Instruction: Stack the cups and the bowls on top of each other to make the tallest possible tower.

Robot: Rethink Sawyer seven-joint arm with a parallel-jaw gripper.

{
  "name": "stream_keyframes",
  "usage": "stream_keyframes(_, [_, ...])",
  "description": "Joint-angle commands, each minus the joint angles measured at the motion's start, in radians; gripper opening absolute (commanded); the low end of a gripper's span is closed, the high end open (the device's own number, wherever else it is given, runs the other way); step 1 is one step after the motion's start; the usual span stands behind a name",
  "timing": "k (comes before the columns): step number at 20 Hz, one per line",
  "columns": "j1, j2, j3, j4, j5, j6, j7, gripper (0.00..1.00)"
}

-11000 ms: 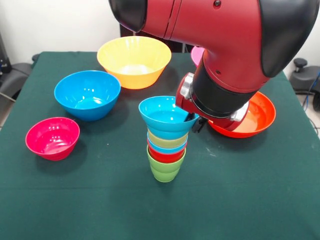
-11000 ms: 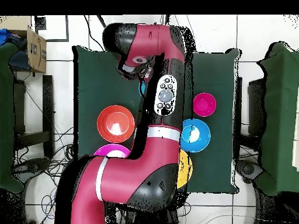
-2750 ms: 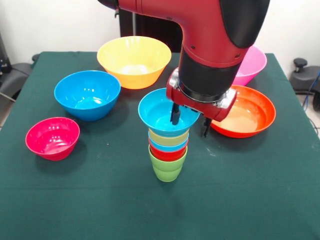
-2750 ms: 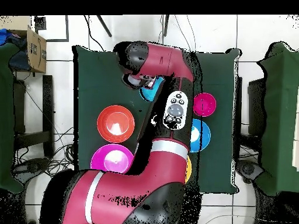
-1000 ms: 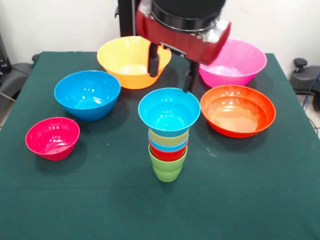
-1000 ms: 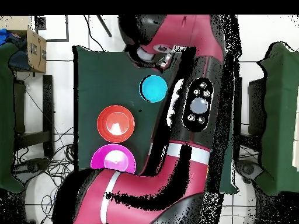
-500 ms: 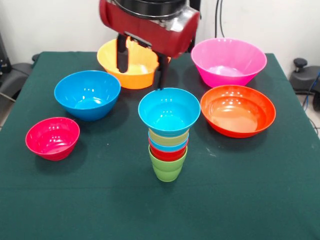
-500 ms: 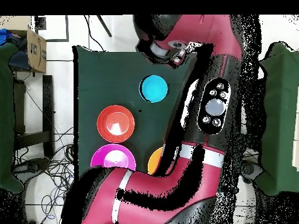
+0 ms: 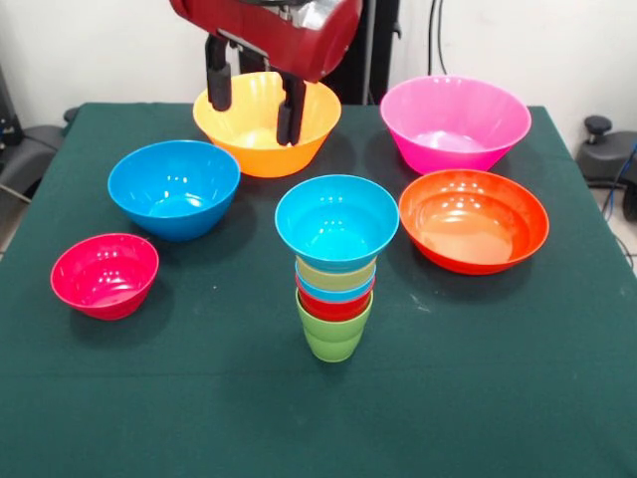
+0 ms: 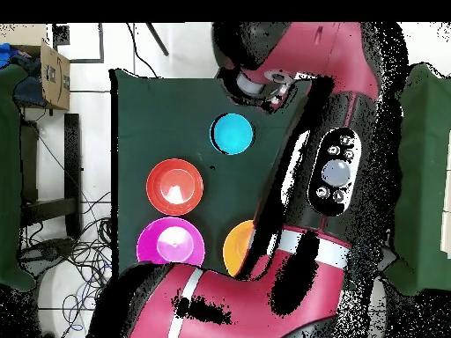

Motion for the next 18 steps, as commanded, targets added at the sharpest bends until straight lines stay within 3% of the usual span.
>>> stream_keyframes(1, [-0.022,-0.061,0.082,0.232,-0.101,-0.095,-0.310,1.00])
stream_keyframes(14, [-0.032,-0.099,0.117,0.340,-0.120,-0.156,-0.268,1.00])
stream_keyframes(18, [-0.025,-0.094,0.120,0.320,-0.122,-0.103,-0.244,1.00])
